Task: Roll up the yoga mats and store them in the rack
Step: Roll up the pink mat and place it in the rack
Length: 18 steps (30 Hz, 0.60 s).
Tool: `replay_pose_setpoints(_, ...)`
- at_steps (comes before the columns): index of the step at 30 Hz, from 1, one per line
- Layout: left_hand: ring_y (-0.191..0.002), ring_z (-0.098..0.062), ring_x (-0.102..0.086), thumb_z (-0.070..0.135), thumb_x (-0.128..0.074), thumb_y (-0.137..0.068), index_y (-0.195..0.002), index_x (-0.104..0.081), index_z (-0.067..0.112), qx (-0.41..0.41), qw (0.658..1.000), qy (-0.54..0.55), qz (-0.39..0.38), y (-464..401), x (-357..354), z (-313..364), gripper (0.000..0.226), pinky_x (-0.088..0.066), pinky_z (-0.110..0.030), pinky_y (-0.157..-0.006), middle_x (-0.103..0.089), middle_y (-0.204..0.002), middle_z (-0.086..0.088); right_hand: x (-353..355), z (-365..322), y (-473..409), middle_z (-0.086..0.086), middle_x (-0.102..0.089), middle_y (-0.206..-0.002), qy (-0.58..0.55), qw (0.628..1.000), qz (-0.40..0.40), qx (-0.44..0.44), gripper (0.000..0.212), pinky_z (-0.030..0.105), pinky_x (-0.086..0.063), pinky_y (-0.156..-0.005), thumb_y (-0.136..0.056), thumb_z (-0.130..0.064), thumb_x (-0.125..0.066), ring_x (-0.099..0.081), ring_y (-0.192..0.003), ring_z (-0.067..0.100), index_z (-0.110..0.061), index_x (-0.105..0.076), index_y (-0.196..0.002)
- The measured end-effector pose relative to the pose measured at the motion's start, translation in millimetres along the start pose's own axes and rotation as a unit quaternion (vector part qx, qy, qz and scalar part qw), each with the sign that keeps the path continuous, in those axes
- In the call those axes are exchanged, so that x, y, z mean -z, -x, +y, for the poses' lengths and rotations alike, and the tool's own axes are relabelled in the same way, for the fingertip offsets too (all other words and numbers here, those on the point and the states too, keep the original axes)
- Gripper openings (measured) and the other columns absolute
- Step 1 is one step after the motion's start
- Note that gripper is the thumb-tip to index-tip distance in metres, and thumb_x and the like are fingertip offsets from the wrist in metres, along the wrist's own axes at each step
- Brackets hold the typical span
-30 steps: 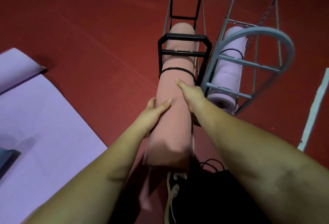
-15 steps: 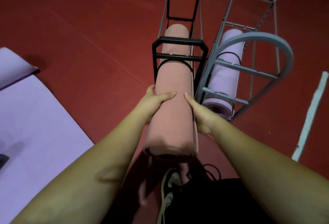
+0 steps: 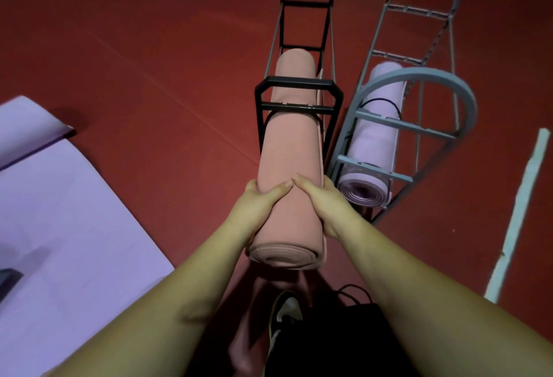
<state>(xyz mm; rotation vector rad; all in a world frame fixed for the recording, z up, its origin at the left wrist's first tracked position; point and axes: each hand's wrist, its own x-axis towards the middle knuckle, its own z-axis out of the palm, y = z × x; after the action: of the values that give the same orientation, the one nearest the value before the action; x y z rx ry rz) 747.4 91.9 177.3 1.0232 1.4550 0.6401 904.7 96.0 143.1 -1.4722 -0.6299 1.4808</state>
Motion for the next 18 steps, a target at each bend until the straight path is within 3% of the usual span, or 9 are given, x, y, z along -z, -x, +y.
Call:
replay_pose_setpoints(6,-0.099,-0.017,-0.067,0.056,-0.075,-0.078,-0.125,-0.049,0.023,-0.012,0.999,0.035,-0.014,-50.6,1.6,27.5,0.063,-0.055,-0.037,-0.091,-0.066,-0.113,0.003,-4.3,-36.0,-51.2,0.006,-0.069,-0.116,0.054,0.998,0.024,0.007,0.106,0.048,-0.059,-0.084,-0.045,-0.060,-0.086,-0.071,-0.095,0.025,-0.018,-0.050,-0.135)
replay_pose_setpoints(11,-0.099,-0.021,-0.069,0.067,-0.076,-0.065,-0.127,-0.055,0.015,-0.019,0.999,0.048,-0.003,-91.6,-0.8,50.3,0.083,-0.055,-0.044,-0.094,-0.069,-0.115,-0.001,-5.8,-65.9,-102.0,0.006,-0.066,-0.123,0.109,0.992,0.057,0.020,0.124,0.045,-0.056,-0.090,-0.034,-0.076,-0.084,-0.068,-0.101,0.026,-0.019,-0.049,-0.139)
replay_pose_setpoints(13,-0.101,-0.021,-0.068,0.070,-0.073,-0.066,-0.133,-0.052,0.015,-0.023,0.999,0.042,0.002,-104.7,-0.5,52.7,0.090,-0.053,-0.045,-0.095,-0.067,-0.119,-0.002,-8.1,-74.4,-105.6,0.005,-0.066,-0.122,0.106,0.993,0.051,0.027,0.111,0.046,-0.056,-0.092,-0.045,-0.069,-0.082,-0.068,-0.102,0.026,-0.019,-0.050,-0.139)
replay_pose_setpoints(16,-0.108,-0.019,-0.060,0.065,-0.064,-0.083,-0.141,-0.043,0.015,-0.031,0.999,0.013,0.017,-110.5,0.2,53.5,0.080,-0.047,-0.038,-0.096,-0.059,-0.127,0.001,-0.6,-64.8,-93.9,0.008,-0.071,-0.115,0.032,0.999,0.024,0.008,0.073,0.049,-0.057,-0.089,-0.072,-0.051,-0.081,-0.071,-0.097,0.027,-0.017,-0.055,-0.131)
replay_pose_setpoints(18,-0.109,-0.021,-0.055,0.064,-0.060,-0.087,-0.141,-0.041,0.014,-0.024,0.999,-0.017,0.042,-107.3,3.2,48.6,0.076,-0.043,-0.034,-0.093,-0.055,-0.128,0.001,8.8,-49.0,-81.0,0.009,-0.071,-0.116,0.005,0.998,-0.003,-0.066,0.077,0.053,-0.057,-0.084,-0.070,-0.057,-0.081,-0.072,-0.096,0.031,-0.022,-0.053,-0.132)
